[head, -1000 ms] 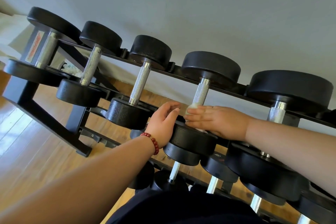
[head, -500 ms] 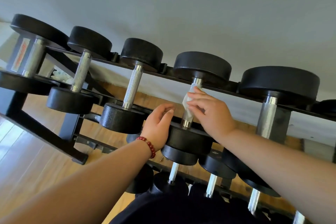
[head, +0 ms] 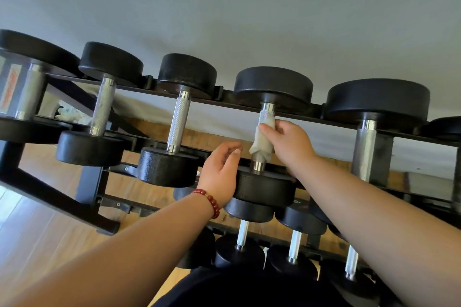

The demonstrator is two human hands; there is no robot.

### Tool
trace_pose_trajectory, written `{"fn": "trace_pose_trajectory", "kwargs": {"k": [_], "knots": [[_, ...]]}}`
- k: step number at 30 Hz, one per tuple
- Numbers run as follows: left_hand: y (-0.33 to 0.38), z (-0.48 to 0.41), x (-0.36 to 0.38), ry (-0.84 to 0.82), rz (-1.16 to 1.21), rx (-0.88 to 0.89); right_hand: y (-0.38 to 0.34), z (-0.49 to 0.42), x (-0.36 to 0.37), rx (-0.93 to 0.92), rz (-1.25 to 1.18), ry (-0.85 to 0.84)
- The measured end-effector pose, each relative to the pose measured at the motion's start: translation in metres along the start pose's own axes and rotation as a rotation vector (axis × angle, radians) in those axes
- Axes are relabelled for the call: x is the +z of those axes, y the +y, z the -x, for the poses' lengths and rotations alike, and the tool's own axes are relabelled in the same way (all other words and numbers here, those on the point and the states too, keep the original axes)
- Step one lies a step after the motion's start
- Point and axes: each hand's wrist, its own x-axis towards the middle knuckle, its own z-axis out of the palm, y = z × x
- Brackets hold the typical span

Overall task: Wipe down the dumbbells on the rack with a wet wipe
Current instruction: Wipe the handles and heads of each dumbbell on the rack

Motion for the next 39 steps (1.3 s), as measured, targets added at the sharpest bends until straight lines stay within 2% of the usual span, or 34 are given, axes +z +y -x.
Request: {"fn": "trace_pose_trajectory", "kwargs": {"k": [3, 5, 8, 11, 16, 20, 26, 30, 32, 37, 39], "knots": [[0.0, -0.001, -0.001, -0.006, -0.009, 0.004, 0.001, 0.005, 0.006, 0.122, -0.137, -0.017], [0.0, 0.0, -0.001, -0.005, -0.012, 0.005, 0.004, 0.007, 0.007, 0.157, -0.165, -0.084], [0.0, 0.0, -0.001, -0.008, -0.006, 0.003, 0.006, 0.006, 0.004, 0.1, -0.018, -0.187], [0.0, 0.001, -0.001, 0.0, -0.01, 0.007, 0.003, 0.0, 0.006, 0.03, 0.089, -0.136], [0.001, 0.0, -0.001, -0.007, -0.009, 0.004, -0.004, -0.015, 0.021, 0.109, -0.196, 0.02], [0.002, 0.001, 0.0, -0.004, -0.01, 0.007, 0.001, -0.013, 0.021, 0.149, -0.01, -0.016], [0.003, 0.001, 0.0, -0.009, -0.012, -0.001, -0.01, -0.024, 0.019, 0.204, -0.302, 0.043], [0.003, 0.001, 0.0, -0.007, -0.012, -0.007, 0.001, -0.017, 0.018, 0.165, -0.195, -0.042], [0.003, 0.001, -0.001, -0.009, -0.013, -0.006, -0.005, -0.023, 0.013, 0.144, -0.18, -0.019], [0.001, 0.0, 0.0, -0.001, -0.018, -0.001, -0.01, -0.025, 0.02, 0.184, -0.325, 0.042], [0.001, 0.0, 0.001, 0.001, -0.023, 0.001, -0.001, -0.019, 0.022, 0.158, -0.215, 0.012]]}}
